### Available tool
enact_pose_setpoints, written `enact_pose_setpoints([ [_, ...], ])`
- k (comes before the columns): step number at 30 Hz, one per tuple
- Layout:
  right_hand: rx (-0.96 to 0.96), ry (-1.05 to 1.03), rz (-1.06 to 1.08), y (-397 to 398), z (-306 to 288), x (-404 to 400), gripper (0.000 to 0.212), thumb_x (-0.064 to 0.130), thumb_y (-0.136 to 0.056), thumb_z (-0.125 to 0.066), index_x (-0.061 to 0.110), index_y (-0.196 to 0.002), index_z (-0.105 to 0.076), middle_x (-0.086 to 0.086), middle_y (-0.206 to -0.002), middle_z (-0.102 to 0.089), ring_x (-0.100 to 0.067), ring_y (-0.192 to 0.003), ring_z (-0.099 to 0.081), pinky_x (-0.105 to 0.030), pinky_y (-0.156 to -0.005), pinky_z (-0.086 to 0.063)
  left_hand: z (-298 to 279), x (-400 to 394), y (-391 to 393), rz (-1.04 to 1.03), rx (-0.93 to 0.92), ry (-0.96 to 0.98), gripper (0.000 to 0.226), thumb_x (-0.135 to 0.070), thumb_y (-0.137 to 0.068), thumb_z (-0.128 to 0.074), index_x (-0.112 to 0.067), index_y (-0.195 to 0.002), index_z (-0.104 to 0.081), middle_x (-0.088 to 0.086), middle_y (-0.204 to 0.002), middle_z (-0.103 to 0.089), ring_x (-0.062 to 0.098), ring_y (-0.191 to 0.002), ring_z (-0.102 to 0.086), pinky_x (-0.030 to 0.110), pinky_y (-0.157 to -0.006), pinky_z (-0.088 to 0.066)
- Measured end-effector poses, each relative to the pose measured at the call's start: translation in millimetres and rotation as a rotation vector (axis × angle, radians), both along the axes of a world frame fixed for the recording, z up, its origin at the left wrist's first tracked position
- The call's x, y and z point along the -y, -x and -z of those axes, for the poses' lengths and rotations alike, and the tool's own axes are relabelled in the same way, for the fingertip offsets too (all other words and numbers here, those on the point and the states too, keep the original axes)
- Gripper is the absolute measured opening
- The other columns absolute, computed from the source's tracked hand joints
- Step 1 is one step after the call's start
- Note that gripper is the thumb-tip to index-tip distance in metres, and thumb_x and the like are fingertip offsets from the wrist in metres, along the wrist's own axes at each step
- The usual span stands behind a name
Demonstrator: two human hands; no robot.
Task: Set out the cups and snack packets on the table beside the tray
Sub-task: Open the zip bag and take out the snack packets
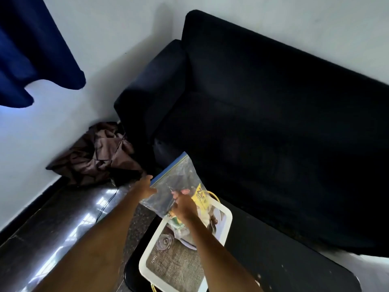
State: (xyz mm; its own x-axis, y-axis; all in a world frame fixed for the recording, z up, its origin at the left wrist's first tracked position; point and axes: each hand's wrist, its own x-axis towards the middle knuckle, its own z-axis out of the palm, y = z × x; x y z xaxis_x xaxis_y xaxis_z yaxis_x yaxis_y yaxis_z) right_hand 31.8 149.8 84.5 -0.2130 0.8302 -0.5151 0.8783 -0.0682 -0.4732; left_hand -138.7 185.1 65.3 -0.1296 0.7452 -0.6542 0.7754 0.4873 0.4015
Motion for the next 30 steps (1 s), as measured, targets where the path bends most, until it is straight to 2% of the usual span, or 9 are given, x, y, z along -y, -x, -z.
enact_pose_setpoints([
  [5,-0.109,0.071,0.263,14,-3,-14,0.034,0.028,-0.095,-0.05,0.008,-0.122,-0.057,-0.013,-0.124,-0.063,-0.027,-0.114,-0.06,-0.038,-0.095,-0.05,9,6,-12,-0.133,0.166,-0.029,0.015,-0.001,-0.087,-0.056,0.0,-0.095,-0.068,0.027,-0.113,-0.066,0.019,-0.081,-0.071,0.036,-0.078,-0.052],
  [9,-0.181,0.075,0.364,8,-9,-21,0.034,0.03,-0.094,-0.052,0.005,-0.115,-0.061,-0.014,-0.118,-0.065,-0.027,-0.111,-0.061,-0.039,-0.094,-0.05,4,-4,-19,-0.108,-0.083,-0.235,0.051,-0.013,-0.084,-0.059,-0.009,-0.134,-0.049,0.019,-0.137,-0.046,0.034,-0.128,-0.042,0.044,-0.102,-0.04],
  [12,-0.205,0.076,0.387,-1,-5,-29,0.031,0.029,-0.093,-0.054,0.005,-0.112,-0.061,-0.013,-0.116,-0.066,-0.027,-0.107,-0.062,-0.035,-0.088,-0.05,9,-19,-19,-0.096,-0.027,-0.1,0.084,-0.026,-0.084,-0.067,-0.011,-0.15,-0.018,0.016,-0.154,-0.024,0.034,-0.141,-0.025,0.049,-0.111,-0.029],
  [14,-0.208,0.08,0.409,-6,-1,-33,0.032,0.028,-0.093,-0.053,0.004,-0.113,-0.06,-0.013,-0.117,-0.066,-0.027,-0.106,-0.062,-0.034,-0.086,-0.05,18,-29,-19,-0.201,0.189,0.023,0.083,-0.021,-0.084,-0.069,-0.005,-0.149,-0.02,0.02,-0.149,-0.034,0.035,-0.132,-0.042,0.044,-0.106,-0.038],
  [17,-0.227,0.092,0.466,-5,0,-33,0.033,0.028,-0.094,-0.053,0.005,-0.116,-0.06,-0.014,-0.119,-0.066,-0.028,-0.11,-0.061,-0.033,-0.09,-0.047,23,-25,-19,-0.099,0.221,0.069,0.045,-0.016,-0.083,-0.07,0.003,-0.122,-0.059,0.021,-0.109,-0.065,0.029,-0.097,-0.066,0.035,-0.083,-0.051],
  [21,-0.277,0.082,0.553,2,-12,-31,0.032,0.035,-0.093,-0.055,0.005,-0.097,-0.065,-0.018,-0.107,-0.07,-0.032,-0.102,-0.065,-0.038,-0.09,-0.052,11,-2,-33,0.001,0.247,-0.132,0.027,-0.013,-0.078,-0.074,0.006,-0.096,-0.071,0.01,-0.075,-0.057,0.013,-0.074,-0.056,0.022,-0.06,-0.04],
  [23,-0.231,0.073,0.612,-3,-22,-28,0.039,0.04,-0.091,-0.055,0.003,-0.091,-0.066,-0.02,-0.104,-0.07,-0.033,-0.101,-0.065,-0.035,-0.085,-0.049,-9,13,-48,0.069,0.266,-0.187,0.027,-0.015,-0.076,-0.076,0.003,-0.096,-0.071,0.008,-0.074,-0.057,0.01,-0.072,-0.052,0.019,-0.053,-0.036],
  [27,-0.095,0.123,0.569,-25,-39,-11,0.048,0.041,-0.089,-0.056,-0.005,-0.096,-0.069,-0.024,-0.102,-0.07,-0.034,-0.099,-0.066,-0.036,-0.083,-0.049,-40,42,-83,0.174,0.241,-0.209,0.044,-0.026,-0.074,-0.077,-0.006,-0.112,-0.065,0.023,-0.09,-0.071,0.032,-0.088,-0.068,0.029,-0.065,-0.041],
  [30,-0.111,0.202,0.519,-45,-54,0,0.041,0.028,-0.086,-0.062,-0.01,-0.099,-0.068,-0.027,-0.103,-0.07,-0.037,-0.099,-0.067,-0.045,-0.092,-0.052,-53,63,-107,0.179,0.332,-0.132,0.045,-0.02,-0.077,-0.074,-0.007,-0.119,-0.061,0.025,-0.107,-0.069,0.032,-0.1,-0.067,0.029,-0.075,-0.048],
])
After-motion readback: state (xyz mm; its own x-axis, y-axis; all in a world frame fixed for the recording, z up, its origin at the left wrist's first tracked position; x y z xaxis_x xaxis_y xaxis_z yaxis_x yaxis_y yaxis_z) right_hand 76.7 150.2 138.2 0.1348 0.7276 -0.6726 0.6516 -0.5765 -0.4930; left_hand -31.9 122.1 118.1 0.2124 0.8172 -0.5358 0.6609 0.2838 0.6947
